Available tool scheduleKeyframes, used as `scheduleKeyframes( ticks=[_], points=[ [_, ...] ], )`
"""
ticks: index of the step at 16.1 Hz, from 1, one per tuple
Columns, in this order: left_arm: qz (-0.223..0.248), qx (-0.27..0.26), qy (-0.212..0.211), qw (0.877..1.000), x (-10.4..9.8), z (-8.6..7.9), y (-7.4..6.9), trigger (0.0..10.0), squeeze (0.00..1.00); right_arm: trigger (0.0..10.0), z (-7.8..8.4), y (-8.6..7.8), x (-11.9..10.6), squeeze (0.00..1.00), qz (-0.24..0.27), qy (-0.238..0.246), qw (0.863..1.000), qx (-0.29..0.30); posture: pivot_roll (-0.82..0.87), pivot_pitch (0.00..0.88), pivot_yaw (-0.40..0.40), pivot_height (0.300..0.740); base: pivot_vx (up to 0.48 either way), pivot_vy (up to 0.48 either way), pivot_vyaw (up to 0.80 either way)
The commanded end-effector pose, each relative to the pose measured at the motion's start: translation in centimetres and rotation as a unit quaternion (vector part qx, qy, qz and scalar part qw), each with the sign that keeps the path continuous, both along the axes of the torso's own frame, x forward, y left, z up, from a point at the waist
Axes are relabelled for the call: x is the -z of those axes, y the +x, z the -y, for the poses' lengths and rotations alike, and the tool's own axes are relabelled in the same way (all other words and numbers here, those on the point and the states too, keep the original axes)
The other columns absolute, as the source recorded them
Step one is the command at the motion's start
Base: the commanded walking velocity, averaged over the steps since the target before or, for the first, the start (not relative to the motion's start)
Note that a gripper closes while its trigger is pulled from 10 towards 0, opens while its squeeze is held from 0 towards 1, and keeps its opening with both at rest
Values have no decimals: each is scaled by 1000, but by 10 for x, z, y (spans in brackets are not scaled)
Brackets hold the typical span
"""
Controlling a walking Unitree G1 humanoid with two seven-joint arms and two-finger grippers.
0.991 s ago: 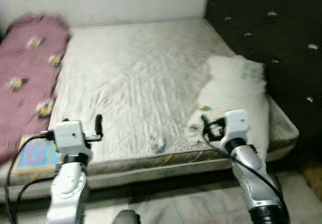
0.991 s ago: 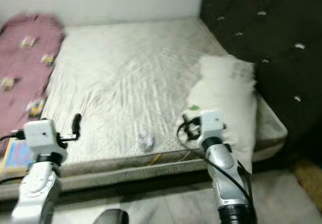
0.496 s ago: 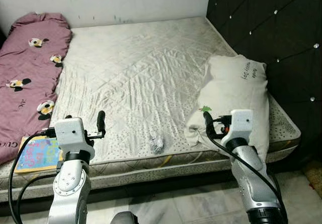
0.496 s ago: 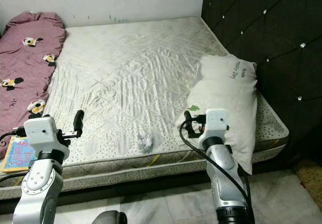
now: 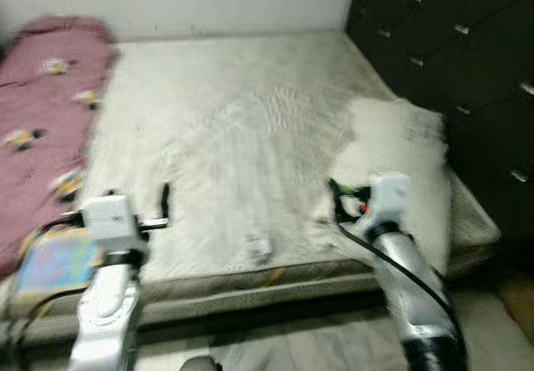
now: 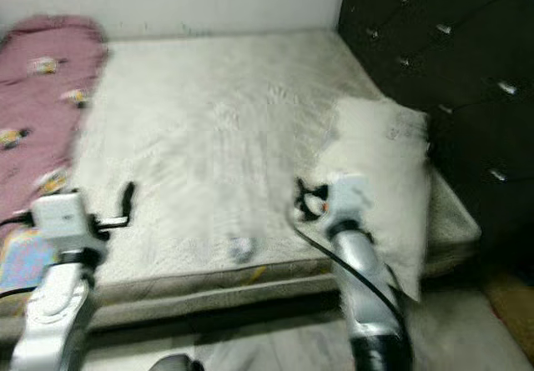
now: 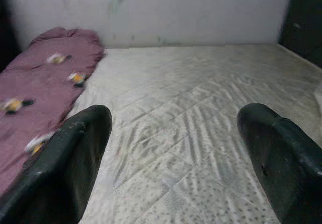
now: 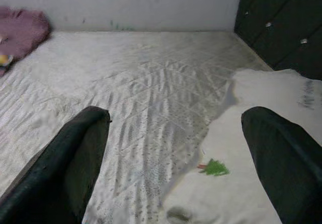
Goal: Clean up the room
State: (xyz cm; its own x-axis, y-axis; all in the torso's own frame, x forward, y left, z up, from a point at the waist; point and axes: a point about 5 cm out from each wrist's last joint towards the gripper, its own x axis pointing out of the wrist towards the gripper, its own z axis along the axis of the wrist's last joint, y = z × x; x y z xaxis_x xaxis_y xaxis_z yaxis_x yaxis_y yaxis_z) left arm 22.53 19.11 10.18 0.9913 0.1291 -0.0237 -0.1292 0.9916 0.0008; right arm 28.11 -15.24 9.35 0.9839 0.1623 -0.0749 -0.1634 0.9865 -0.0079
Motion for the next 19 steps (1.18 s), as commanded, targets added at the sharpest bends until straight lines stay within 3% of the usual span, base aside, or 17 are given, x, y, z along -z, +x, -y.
scheduleKeyframes(
  ticks=[1, 5, 11, 19],
  points=[
    [8, 19, -13, 1000, -2, 10, 3, 10000, 0, 10000, 12, -3, 3, 0, -5, -9, 1000, 16, -10, 0, -3, 740, 379, 0, 0],
    [5, 19, -16, 1000, -2, 10, 1, 10000, 0, 10000, 12, -3, 3, 0, -6, -7, 1000, 17, -10, 0, 0, 740, 375, 0, 0],
    [-2, 3, -19, 1000, 1, 11, 3, 10000, 0, 10000, 10, -1, 5, 0, -22, -36, 999, 25, -18, 0, -3, 740, 0, 0, 0],
    [-2, 3, -19, 1000, 1, 11, 3, 10000, 0, 10000, 10, -1, 5, 0, -22, -36, 999, 25, -18, 0, -3, 740, 0, 0, 0]
  ],
)
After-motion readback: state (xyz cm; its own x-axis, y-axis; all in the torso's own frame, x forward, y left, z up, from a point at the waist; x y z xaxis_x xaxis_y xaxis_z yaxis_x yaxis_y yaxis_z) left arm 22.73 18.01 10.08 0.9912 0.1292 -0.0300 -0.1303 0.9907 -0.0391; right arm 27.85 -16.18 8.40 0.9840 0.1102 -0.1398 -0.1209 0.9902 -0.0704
